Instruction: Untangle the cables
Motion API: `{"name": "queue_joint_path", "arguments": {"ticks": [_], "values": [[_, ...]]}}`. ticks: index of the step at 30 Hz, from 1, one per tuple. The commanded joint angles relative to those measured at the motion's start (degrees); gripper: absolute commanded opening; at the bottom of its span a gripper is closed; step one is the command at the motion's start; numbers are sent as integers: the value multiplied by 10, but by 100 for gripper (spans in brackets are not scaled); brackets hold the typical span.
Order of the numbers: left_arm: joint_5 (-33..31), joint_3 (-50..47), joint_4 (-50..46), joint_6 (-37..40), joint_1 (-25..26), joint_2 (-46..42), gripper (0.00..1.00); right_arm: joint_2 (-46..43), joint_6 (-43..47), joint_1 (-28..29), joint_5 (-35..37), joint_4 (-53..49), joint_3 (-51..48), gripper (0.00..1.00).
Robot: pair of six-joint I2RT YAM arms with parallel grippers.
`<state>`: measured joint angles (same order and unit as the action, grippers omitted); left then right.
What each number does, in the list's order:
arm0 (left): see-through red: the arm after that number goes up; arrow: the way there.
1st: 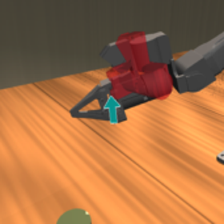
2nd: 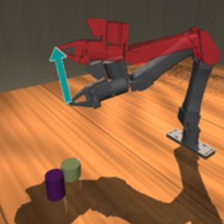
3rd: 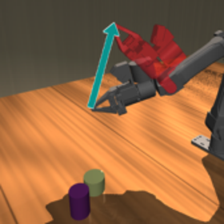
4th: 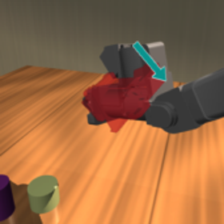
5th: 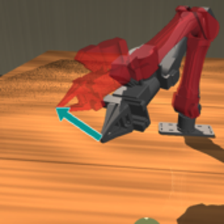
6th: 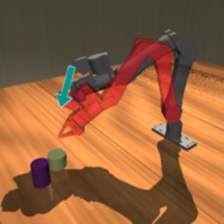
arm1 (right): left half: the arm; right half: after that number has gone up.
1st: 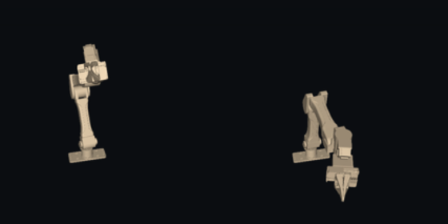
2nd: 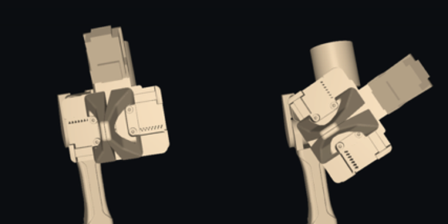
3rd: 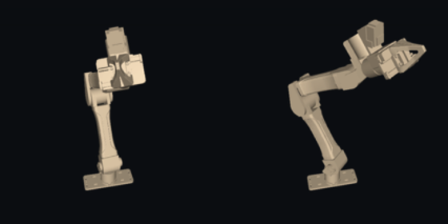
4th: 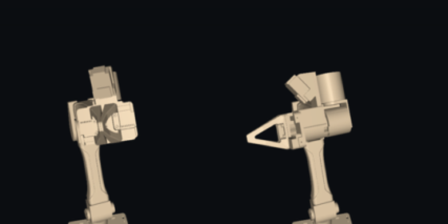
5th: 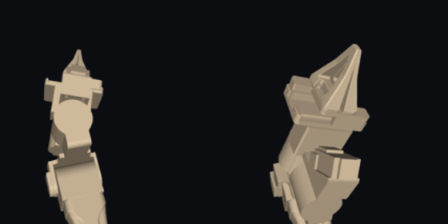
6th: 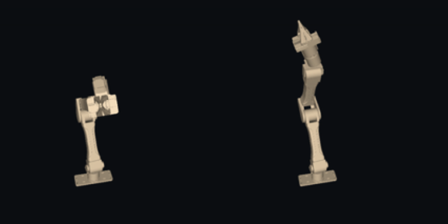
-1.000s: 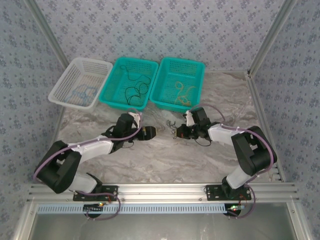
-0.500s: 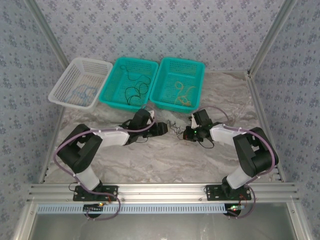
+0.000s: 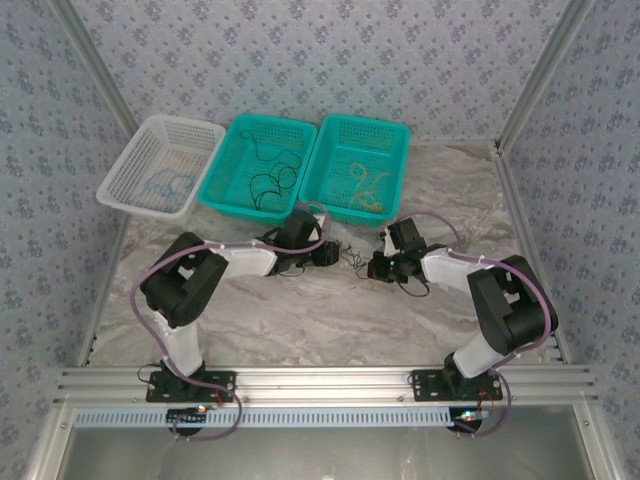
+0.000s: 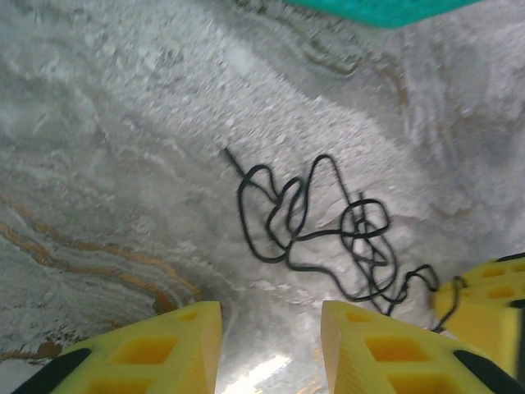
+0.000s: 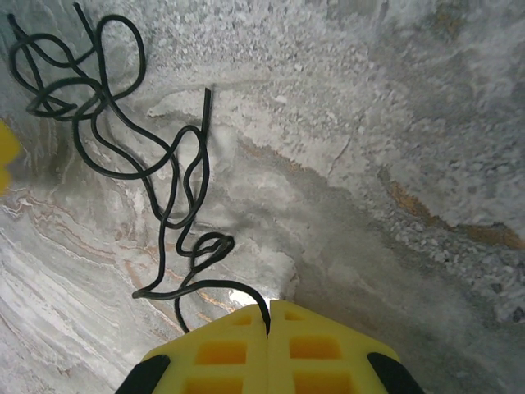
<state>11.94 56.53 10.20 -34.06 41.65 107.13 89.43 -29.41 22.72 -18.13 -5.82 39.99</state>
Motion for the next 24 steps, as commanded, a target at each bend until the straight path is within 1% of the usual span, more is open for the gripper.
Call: {"name": "queue_joint_path", "arguments": {"ticks": [1,4,11,13,16,20,24], "values": [[-4,19,-14,1,0,18,38,-14,-8,-7,8,-15,-4,0],[-3,28,-13,-9,0,29,42,-15,-6,-8,9,-18,-2,0],[-1,52,-14,-24,0,56,43,-23,-5,-9,11,-21,-2,0],[-3,63,-28,-24,0,67,42,-26,-5,-10,11,-22,-3,0],[-11,84,-58,-17,2,78,36,-30,-4,-11,11,-23,-5,0],[-44,109,-99,11,12,84,30,-40,-5,-16,11,-23,-10,0],[-66,115,-114,11,13,83,11,-63,-13,-27,-6,-8,-21,0]]}}
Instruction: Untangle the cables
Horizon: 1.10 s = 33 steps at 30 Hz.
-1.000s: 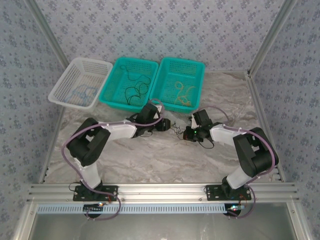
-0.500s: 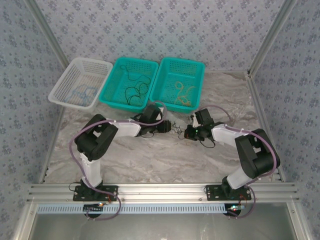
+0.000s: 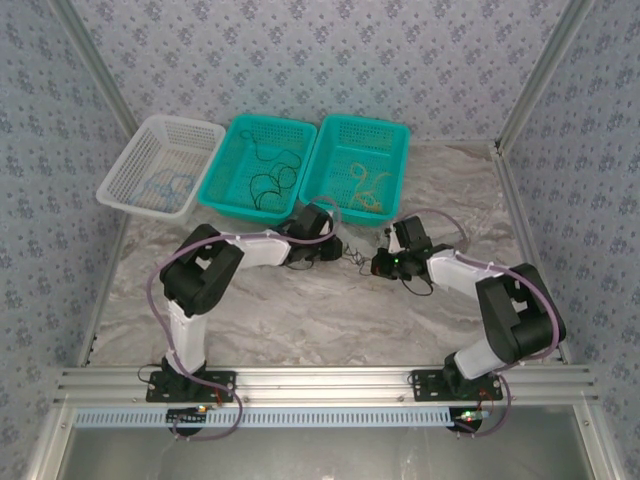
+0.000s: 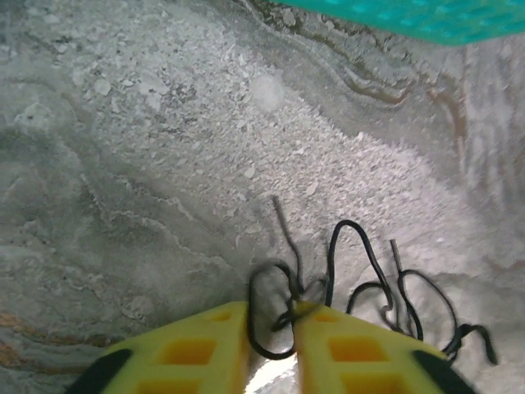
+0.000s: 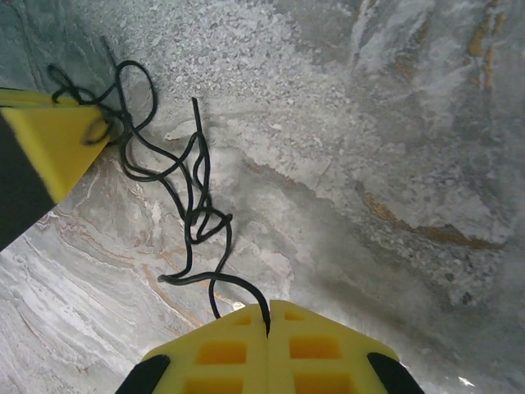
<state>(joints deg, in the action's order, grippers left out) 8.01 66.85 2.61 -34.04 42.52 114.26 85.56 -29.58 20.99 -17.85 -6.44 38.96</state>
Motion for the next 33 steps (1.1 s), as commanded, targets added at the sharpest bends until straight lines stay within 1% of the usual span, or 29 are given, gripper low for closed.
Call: {"name": "queue_joint_path", "arguments": {"ticks": [1,2,6,12,15,19,21,23,25,27,29,31,33], "values": [[-32,11,-41,11,5,8,5,-37,-12,-14,-10,-1,-14,0],[-39,9,-44,11,5,1,0,-51,-11,-19,-9,-3,-17,0],[-83,-34,-19,13,4,-53,0,-121,-7,-57,4,-29,-24,0],[-173,-136,28,12,-13,-158,0,-222,1,-128,46,-95,-24,0],[-203,-192,55,-7,-38,-215,0,-267,-4,-172,64,-120,-28,0],[-246,-267,91,-56,-77,-298,0,-314,-5,-225,74,-149,-31,0],[-279,-293,85,-88,-93,-337,0,-329,-7,-249,81,-165,-31,0],[-285,-317,87,-103,-112,-380,0,-338,-11,-275,79,-175,-35,0],[-303,-321,64,-111,-123,-416,0,-341,-15,-299,72,-178,-39,0],[-299,-322,47,-118,-139,-446,0,-340,-18,-316,64,-177,-45,0],[-266,-327,45,-128,-163,-473,0,-338,-20,-329,56,-174,-48,0],[-206,-329,57,-141,-193,-497,0,-335,-20,-335,41,-166,-50,0],[-138,-327,74,-147,-218,-513,0,-335,-13,-336,1,-140,-54,0]]}}
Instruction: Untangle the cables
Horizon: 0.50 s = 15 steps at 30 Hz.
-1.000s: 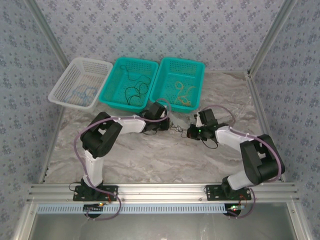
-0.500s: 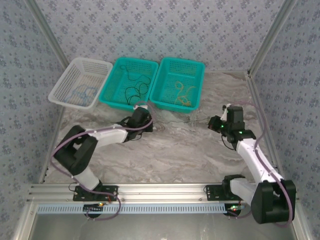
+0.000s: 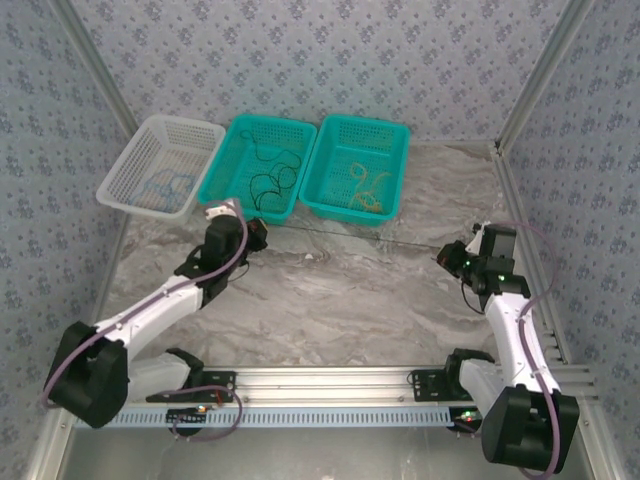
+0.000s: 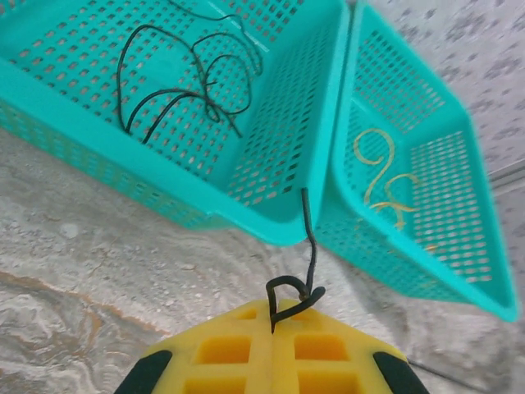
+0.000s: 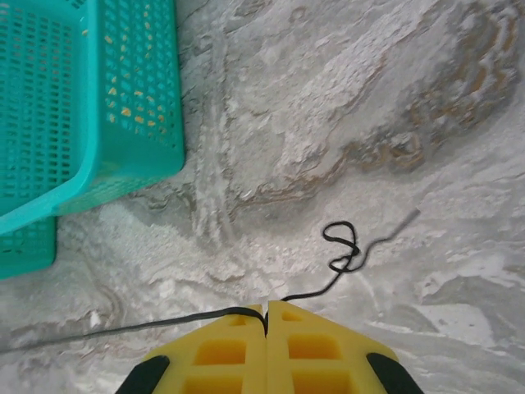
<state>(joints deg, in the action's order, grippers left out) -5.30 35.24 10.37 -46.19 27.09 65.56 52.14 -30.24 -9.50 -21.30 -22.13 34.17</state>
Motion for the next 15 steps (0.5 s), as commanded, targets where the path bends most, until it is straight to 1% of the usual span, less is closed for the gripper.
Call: {"name": "queue_joint_path", "arguments": {"ticks": [1,3,7,10,12,15], "values": [[37,-8,11,-26,-76,-31,0,-2,-6,-31,3,36,-9,0],[104,1,39,-26,-91,-39,0,-4,-4,-23,-58,75,-10,0],[228,25,106,-24,-107,-38,0,-3,6,17,-134,123,8,0],[294,62,97,-3,-107,-26,0,6,17,68,-175,145,33,0],[302,77,81,11,-107,-21,0,16,30,114,-180,149,56,0],[266,90,57,32,-108,-21,0,44,48,194,-153,153,100,0]]}}
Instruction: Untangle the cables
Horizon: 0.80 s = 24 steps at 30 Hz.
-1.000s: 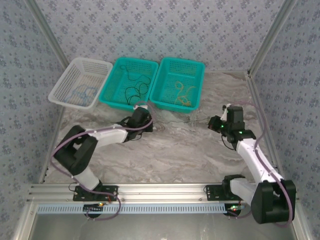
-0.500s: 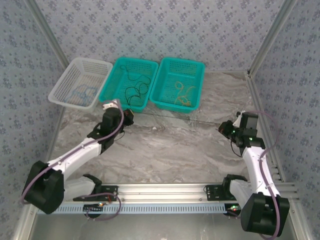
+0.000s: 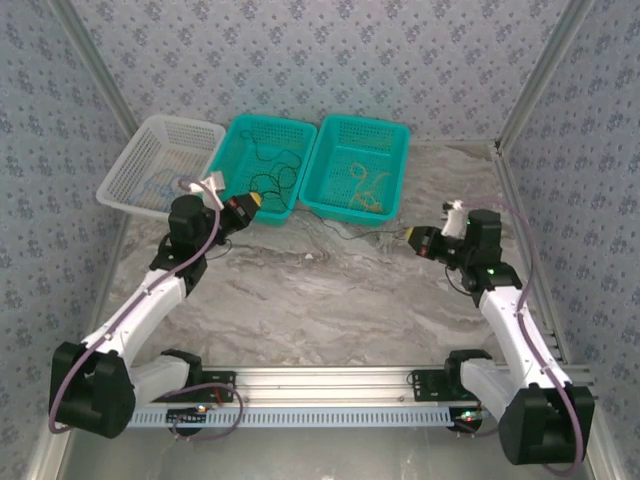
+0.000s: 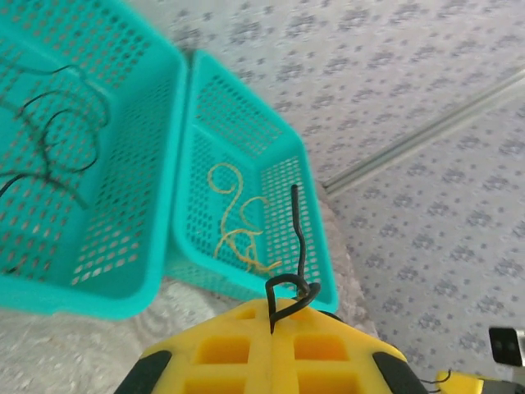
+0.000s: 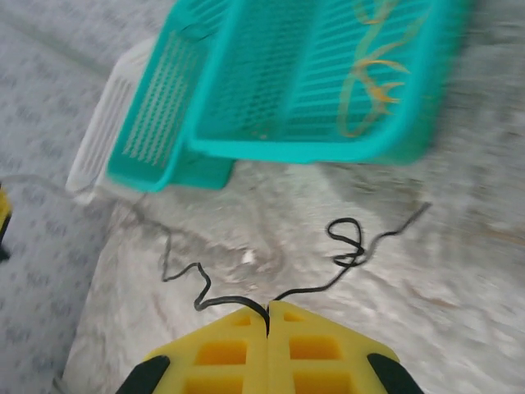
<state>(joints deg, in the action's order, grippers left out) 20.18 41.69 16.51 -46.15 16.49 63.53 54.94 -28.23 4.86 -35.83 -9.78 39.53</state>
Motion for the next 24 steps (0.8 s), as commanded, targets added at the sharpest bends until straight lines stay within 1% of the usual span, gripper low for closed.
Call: {"name": "queue_joint_path", "arguments": {"ticks": [1,6,9,13,20,24], "values": [[-5,34,-19,42,-2,-1,0,27,28,71,3,37,58,0],[-81,91,-104,97,-5,10,0,125,20,161,6,105,145,0],[-122,120,-133,112,-10,21,0,206,40,209,13,104,227,0],[-156,146,-145,122,-20,44,0,334,68,258,60,68,371,0],[-178,193,-147,132,-46,120,0,572,58,289,100,2,633,0],[-182,221,-141,139,-59,179,0,672,49,293,175,-39,756,1]]}}
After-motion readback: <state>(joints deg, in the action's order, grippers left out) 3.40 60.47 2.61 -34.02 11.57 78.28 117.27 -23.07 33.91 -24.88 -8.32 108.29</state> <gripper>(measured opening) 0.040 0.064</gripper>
